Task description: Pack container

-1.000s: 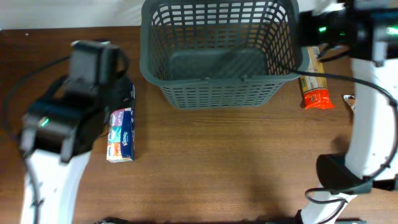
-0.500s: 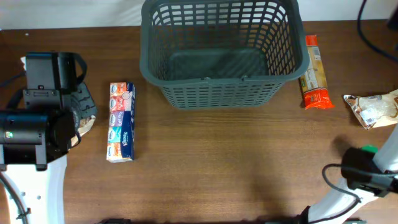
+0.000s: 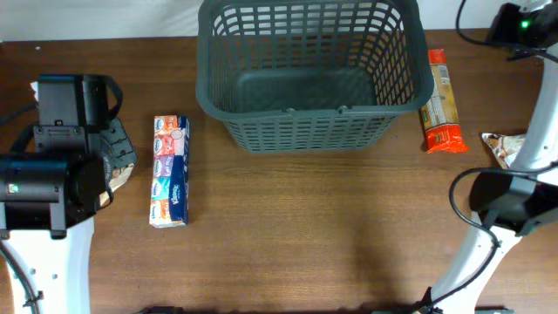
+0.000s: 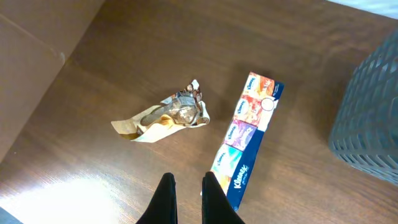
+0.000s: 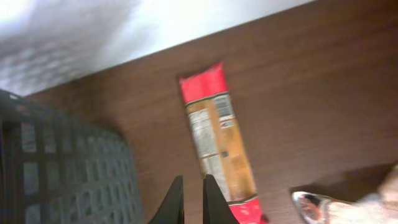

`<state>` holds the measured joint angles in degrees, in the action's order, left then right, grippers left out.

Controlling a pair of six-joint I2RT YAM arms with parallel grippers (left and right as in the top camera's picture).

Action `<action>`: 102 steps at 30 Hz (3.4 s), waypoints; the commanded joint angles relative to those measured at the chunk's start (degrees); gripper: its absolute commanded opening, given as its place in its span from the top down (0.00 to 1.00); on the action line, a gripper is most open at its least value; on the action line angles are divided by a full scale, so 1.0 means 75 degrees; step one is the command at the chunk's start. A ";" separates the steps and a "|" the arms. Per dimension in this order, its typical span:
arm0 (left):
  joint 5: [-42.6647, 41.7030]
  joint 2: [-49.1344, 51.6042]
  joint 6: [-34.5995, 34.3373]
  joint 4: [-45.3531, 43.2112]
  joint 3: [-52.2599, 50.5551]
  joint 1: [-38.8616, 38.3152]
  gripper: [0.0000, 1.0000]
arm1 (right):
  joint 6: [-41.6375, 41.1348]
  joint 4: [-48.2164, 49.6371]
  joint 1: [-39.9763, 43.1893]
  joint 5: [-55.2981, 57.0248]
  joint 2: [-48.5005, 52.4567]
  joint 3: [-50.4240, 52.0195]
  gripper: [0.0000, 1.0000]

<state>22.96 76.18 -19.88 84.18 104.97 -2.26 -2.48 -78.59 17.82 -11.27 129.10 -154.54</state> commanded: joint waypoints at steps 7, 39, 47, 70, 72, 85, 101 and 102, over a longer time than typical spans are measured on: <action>0.0052 0.0012 0.0090 0.0041 0.0015 0.0041 0.98 | 0.0399 -0.0038 -0.0612 -0.0685 0.0224 0.0035 0.96; 0.0026 0.0012 0.0090 0.0262 0.0015 0.0041 0.98 | 0.0933 -0.0277 -0.1341 -0.0481 0.0227 0.0699 0.96; 0.0026 0.0012 0.0090 0.0259 0.0015 0.0041 0.98 | 0.0930 -0.0291 -0.1486 -0.0618 0.0224 0.0699 0.96; 0.0026 0.0012 0.0090 0.0219 0.0015 0.0041 0.98 | 0.0877 -0.0361 -0.1985 -0.0408 0.0227 0.0699 0.96; 0.0023 0.0012 0.0090 0.0221 0.0015 0.0041 0.98 | 0.0877 -0.0353 -0.2034 -0.0408 0.0224 0.0699 0.96; -0.0117 0.0012 0.0093 0.0230 0.0015 0.0041 0.98 | 0.0723 -0.0350 -0.1982 0.0455 0.0224 0.0662 0.96; 0.0638 0.0012 0.0137 0.0207 0.0015 0.0096 0.98 | -0.0551 -0.1871 -0.0029 0.1341 -0.0291 -0.1169 0.96; 0.0740 0.0012 0.0192 0.0204 0.0015 0.0160 0.98 | -0.0650 -0.2092 0.0178 0.1341 -0.0309 -0.1288 0.96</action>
<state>24.84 76.18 -19.84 85.91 104.97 -2.11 -4.05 -91.98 15.42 -2.83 129.99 -161.05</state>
